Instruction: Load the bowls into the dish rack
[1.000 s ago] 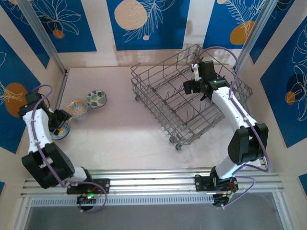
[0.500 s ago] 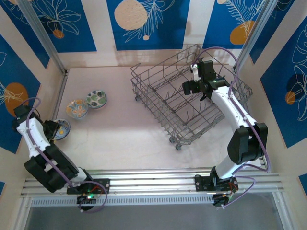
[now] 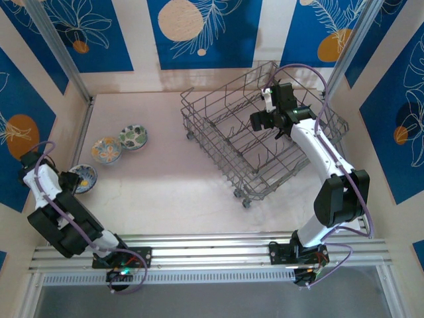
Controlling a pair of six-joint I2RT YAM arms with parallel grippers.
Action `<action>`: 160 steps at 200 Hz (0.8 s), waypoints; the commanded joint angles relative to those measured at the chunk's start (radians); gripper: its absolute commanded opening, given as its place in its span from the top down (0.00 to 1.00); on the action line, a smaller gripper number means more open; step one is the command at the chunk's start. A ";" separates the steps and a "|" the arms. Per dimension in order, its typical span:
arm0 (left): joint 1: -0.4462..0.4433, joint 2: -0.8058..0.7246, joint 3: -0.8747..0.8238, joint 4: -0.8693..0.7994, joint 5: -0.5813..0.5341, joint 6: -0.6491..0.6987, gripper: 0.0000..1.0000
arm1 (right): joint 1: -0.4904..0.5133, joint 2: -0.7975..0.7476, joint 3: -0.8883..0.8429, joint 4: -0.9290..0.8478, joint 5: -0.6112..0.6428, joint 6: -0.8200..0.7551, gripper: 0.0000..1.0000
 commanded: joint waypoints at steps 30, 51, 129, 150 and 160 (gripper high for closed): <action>0.012 -0.001 -0.029 0.069 -0.014 -0.038 0.58 | 0.015 0.014 0.022 -0.020 -0.010 0.021 0.01; 0.012 0.015 -0.033 0.076 -0.011 -0.038 0.59 | 0.019 0.016 0.019 -0.021 -0.008 0.020 0.01; 0.012 0.043 -0.061 0.091 -0.003 -0.023 0.60 | 0.020 0.018 0.019 -0.020 -0.007 0.021 0.01; 0.012 0.051 -0.060 0.097 0.001 -0.021 0.63 | 0.021 0.020 0.016 -0.020 -0.008 0.021 0.01; 0.013 0.055 -0.059 0.100 0.008 -0.019 0.64 | 0.021 0.020 0.014 -0.020 -0.007 0.023 0.01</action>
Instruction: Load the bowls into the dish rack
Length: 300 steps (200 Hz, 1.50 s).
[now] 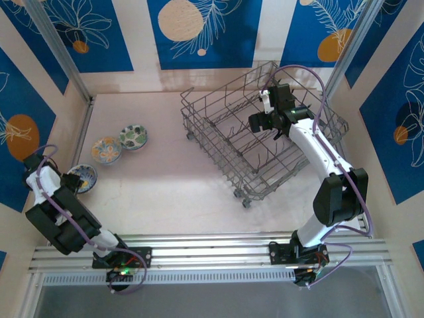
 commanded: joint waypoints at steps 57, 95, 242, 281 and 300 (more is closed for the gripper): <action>0.011 0.031 -0.009 0.010 0.039 0.012 0.71 | 0.015 0.014 0.011 -0.007 -0.009 0.025 0.01; 0.011 0.020 -0.015 0.007 0.074 0.023 0.78 | 0.020 0.021 0.014 -0.006 -0.011 0.028 0.01; 0.009 -0.044 -0.068 -0.035 0.137 0.093 0.76 | 0.034 0.032 0.023 -0.007 -0.016 0.030 0.01; 0.009 -0.044 -0.075 -0.031 0.141 0.093 0.68 | 0.037 0.039 0.032 -0.008 -0.018 0.029 0.01; 0.009 -0.048 -0.061 -0.035 0.142 0.094 0.68 | 0.038 0.038 0.034 -0.009 -0.016 0.029 0.01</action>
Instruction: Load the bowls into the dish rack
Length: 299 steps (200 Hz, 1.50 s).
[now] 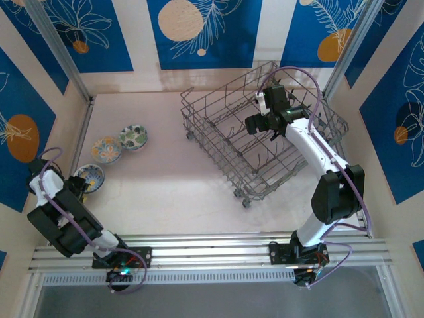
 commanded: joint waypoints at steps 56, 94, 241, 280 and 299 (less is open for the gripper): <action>0.005 -0.024 0.011 -0.036 0.035 0.014 0.68 | 0.015 0.023 0.045 -0.009 -0.016 0.013 0.01; 0.004 -0.024 0.020 -0.029 0.050 0.006 0.70 | 0.020 0.030 0.058 -0.013 -0.015 0.010 0.01; -0.002 -0.077 -0.009 -0.037 0.092 0.020 0.84 | 0.038 0.044 0.069 -0.020 -0.015 0.012 0.01; -0.008 -0.097 -0.057 -0.058 0.130 0.059 0.85 | 0.046 0.045 0.073 -0.024 -0.010 0.015 0.01; -0.021 -0.089 -0.073 -0.065 0.156 0.081 0.85 | 0.053 0.040 0.071 -0.026 -0.004 0.020 0.01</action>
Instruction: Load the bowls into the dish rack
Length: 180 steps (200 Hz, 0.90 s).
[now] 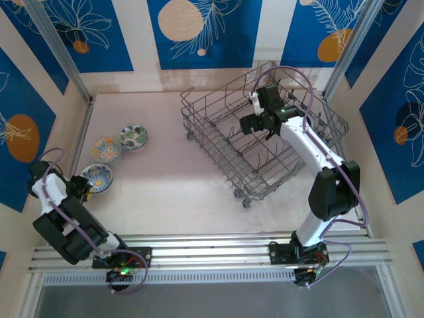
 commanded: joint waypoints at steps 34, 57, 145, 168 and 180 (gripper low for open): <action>-0.064 0.025 -0.023 -0.065 0.102 0.076 0.85 | 0.032 -0.010 0.032 -0.029 0.015 0.031 0.01; -0.107 0.042 -0.014 -0.086 0.108 0.091 0.86 | 0.045 -0.020 0.019 -0.025 0.027 0.042 0.01; -0.280 0.086 0.000 -0.088 0.147 0.104 0.86 | 0.054 -0.030 0.011 -0.017 0.028 0.046 0.01; -0.320 0.105 0.011 -0.063 0.153 0.095 0.86 | 0.060 -0.033 0.013 -0.023 0.035 0.047 0.01; -0.334 0.114 0.025 -0.059 0.153 0.096 0.84 | 0.063 -0.034 0.013 -0.025 0.035 0.049 0.01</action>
